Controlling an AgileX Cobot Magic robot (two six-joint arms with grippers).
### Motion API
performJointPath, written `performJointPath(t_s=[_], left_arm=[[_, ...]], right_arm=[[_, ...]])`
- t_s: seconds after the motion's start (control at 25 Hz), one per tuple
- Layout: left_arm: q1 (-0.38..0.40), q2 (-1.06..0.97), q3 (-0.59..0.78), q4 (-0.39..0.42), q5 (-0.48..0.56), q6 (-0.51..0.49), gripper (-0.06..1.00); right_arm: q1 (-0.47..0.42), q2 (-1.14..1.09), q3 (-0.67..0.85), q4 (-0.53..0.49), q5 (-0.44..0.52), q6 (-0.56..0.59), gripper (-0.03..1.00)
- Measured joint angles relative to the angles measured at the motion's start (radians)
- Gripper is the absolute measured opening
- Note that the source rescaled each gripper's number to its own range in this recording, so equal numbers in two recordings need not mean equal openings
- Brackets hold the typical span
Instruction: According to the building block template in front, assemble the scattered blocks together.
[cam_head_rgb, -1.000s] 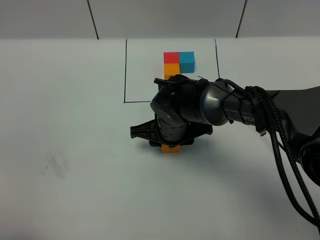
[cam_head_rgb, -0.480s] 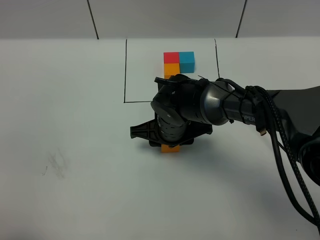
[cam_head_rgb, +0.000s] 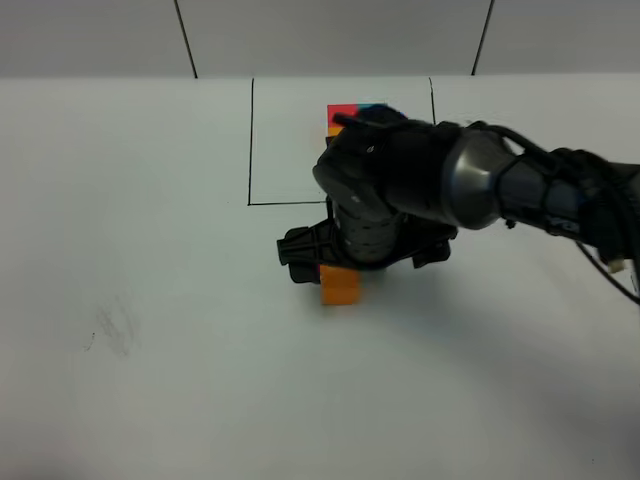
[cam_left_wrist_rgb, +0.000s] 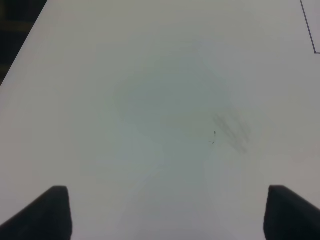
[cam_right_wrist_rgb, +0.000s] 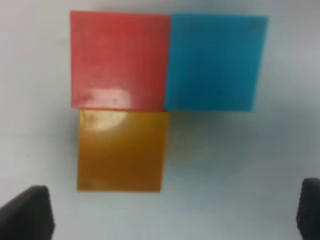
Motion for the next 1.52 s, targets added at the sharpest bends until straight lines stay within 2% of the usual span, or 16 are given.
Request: performJointPath(t_s=[0.12,0.24,0.36,0.52,0.68,0.88,1.04,1.24,1.4,1.52], left_arm=[[0.0,0.0,0.0,0.0,0.0,0.0,0.77],[0.0,0.0,0.0,0.0,0.0,0.0,0.77],[0.0,0.0,0.0,0.0,0.0,0.0,0.77],[0.0,0.0,0.0,0.0,0.0,0.0,0.77],[0.0,0.0,0.0,0.0,0.0,0.0,0.77],[0.0,0.0,0.0,0.0,0.0,0.0,0.77],[0.0,0.0,0.0,0.0,0.0,0.0,0.77],[0.0,0.0,0.0,0.0,0.0,0.0,0.77],[0.0,0.0,0.0,0.0,0.0,0.0,0.77],[0.0,0.0,0.0,0.0,0.0,0.0,0.77]], right_arm=[[0.0,-0.133,0.0,-0.116,0.101,-0.035,1.0],[0.0,-0.286,0.0,-0.329,0.205,-0.075,1.0],[-0.02,-0.442,0.0,-0.558,0.239,-0.133,1.0],[-0.131,-0.661,0.0,-0.747,0.242,-0.31,1.0],[-0.293,-0.863,0.0,-0.817,0.251,-0.563,1.0],[-0.459,-1.111,-0.001,-0.78,0.256,-0.84,1.0],[-0.51,-1.346,-0.004,-0.683,0.261,-0.969,1.0],[-0.551,-1.582,0.058,-0.452,0.264,-1.043,1.0],[-0.669,-1.694,0.236,-0.336,0.267,-1.084,1.0],[-0.743,-1.757,0.36,-0.185,0.269,-1.086,1.0]])
